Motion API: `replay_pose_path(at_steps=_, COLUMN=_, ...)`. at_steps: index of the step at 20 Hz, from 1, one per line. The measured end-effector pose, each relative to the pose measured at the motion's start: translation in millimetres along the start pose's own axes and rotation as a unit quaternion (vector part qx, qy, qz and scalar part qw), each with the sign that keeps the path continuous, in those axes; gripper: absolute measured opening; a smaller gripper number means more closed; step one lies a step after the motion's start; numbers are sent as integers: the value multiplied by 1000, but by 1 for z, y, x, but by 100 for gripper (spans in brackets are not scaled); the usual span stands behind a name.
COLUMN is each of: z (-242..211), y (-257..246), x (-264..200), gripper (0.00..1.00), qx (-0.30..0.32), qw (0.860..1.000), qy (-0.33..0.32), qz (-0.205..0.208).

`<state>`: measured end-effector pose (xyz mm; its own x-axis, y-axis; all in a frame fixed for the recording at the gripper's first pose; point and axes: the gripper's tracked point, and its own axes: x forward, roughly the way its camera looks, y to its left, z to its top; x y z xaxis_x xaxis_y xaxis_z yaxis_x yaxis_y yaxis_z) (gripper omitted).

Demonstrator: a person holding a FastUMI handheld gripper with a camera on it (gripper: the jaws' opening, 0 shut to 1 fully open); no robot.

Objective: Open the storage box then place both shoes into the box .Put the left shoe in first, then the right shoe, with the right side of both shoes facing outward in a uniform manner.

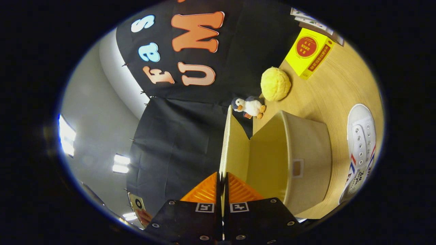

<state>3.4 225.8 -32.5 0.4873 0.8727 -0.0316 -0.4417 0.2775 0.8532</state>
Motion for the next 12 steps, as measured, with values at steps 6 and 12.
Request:
replay_pose_path(at_steps=6, z=-8, y=25, x=50, gripper=3, qx=-33, qw=999, qy=-3, qz=-31)
replay_pose_path(at_steps=12, z=-21, y=72, x=91, gripper=3, qx=-76, qw=996, qy=4, qz=-41)
